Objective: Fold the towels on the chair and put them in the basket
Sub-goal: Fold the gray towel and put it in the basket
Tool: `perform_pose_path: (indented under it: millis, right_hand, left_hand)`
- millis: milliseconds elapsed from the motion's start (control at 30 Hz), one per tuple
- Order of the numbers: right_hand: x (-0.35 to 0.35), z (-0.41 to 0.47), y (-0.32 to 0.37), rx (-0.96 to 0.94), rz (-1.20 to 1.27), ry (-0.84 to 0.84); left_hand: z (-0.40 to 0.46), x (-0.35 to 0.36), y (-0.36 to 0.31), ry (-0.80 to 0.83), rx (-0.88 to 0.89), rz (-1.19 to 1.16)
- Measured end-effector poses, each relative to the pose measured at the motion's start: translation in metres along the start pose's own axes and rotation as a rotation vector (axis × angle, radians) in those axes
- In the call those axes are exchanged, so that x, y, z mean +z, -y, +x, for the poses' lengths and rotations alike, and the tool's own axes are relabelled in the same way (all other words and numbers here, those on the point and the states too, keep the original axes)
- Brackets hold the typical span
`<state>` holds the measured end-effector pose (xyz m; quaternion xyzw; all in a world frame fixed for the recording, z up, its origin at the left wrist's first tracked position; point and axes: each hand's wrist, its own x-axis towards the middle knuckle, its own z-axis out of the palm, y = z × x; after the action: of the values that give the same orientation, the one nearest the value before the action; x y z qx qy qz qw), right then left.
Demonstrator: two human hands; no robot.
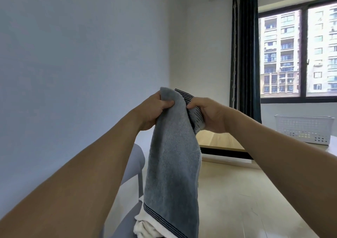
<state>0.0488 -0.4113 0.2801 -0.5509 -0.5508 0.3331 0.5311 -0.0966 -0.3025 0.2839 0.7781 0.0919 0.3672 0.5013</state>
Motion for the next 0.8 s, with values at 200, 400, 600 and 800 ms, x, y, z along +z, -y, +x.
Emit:
perform_pose_path:
  millis: [200, 400, 600, 800]
  right_hand:
    - [0.009, 0.002, -0.004, -0.005, -0.167, -0.114]
    - [0.016, 0.012, -0.006, -0.044, -0.144, -0.335]
    - [0.001, 0.017, -0.002, -0.017, -0.028, -0.519]
    - [-0.014, 0.025, -0.018, 0.016, -0.013, -0.735]
  left_hand:
    - [0.005, -0.004, -0.005, -0.178, -0.001, 0.09]
    - [-0.011, -0.02, 0.017, -0.131, -0.163, 0.149]
    - [-0.069, -0.032, 0.107, 0.334, -0.611, 0.045]
    - [-0.098, -0.017, 0.154, 0.078, -0.606, -0.273]
